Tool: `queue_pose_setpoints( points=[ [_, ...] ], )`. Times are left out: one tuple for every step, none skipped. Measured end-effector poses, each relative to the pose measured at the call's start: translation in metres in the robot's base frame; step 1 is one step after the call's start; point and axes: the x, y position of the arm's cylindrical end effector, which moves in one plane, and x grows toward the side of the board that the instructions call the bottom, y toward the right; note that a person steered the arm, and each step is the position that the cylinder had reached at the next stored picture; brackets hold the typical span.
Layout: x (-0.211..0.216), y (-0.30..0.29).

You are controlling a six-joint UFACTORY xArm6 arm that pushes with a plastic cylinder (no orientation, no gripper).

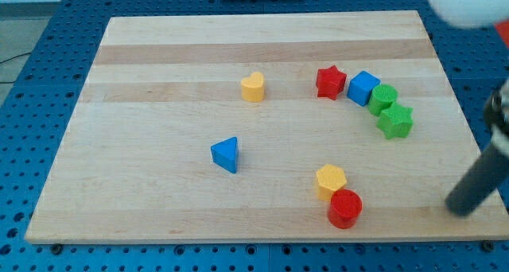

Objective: Separate red circle from yellow hexagon

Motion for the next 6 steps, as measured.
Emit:
queue_pose_setpoints(
  points=[
    [0.004,-0.018],
    [-0.004,-0.081],
    [0.004,-0.09],
    [0.004,-0.122],
    [0.001,-0.175],
    [-0.031,-0.201]
  ],
)
